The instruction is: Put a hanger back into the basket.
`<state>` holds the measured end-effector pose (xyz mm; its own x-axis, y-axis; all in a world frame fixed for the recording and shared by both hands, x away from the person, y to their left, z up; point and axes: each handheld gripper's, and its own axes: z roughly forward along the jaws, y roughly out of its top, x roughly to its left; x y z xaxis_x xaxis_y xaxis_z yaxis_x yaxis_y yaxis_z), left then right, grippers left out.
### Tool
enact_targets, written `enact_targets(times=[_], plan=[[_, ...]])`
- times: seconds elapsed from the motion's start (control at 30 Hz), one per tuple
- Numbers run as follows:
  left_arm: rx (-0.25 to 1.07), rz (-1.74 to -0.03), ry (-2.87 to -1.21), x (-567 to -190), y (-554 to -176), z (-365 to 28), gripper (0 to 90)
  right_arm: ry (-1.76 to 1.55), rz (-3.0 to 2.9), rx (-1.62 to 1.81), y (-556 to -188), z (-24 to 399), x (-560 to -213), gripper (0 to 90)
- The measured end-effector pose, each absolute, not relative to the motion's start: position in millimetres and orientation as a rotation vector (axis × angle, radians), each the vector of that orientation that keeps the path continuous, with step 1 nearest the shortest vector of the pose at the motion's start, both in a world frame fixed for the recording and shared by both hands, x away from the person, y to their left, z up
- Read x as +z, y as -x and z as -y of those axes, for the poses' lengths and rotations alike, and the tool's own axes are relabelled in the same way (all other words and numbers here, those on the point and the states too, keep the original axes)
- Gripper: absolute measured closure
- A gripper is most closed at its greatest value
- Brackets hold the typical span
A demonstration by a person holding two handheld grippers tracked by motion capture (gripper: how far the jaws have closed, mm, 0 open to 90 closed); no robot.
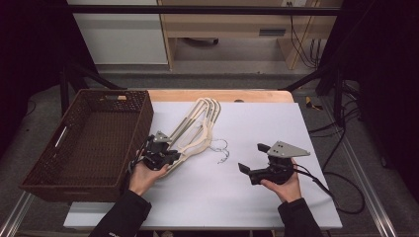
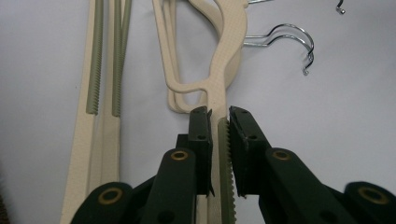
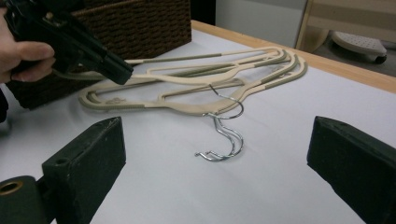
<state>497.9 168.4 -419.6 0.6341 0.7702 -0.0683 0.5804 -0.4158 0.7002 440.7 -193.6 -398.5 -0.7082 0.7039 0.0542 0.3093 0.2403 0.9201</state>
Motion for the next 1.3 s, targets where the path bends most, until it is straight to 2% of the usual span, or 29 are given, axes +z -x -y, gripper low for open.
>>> enact_targets(times=[0.37,0.5,0.6,0.9,1.3], plan=[[0.344,-1.045,-2.129,-415,-496,-172,79.5,-0.9,-2.199,1.463,-470,165,-403,9.8],[0.35,-1.041,-2.128,-414,-495,-172,79.5,-0.872,-2.224,1.447,-493,147,-405,18.1],[0.348,-1.036,-2.127,-413,-495,-173,79.5,-0.864,-2.242,1.437,-505,137,-405,20.3],[0.362,-1.02,-2.115,-413,-491,-170,79.5,-0.852,-2.265,1.438,-524,126,-408,24.7],[0.349,-1.019,-2.137,-415,-492,-168,79.4,-0.852,-2.326,1.376,-548,114,-423,35.0]])
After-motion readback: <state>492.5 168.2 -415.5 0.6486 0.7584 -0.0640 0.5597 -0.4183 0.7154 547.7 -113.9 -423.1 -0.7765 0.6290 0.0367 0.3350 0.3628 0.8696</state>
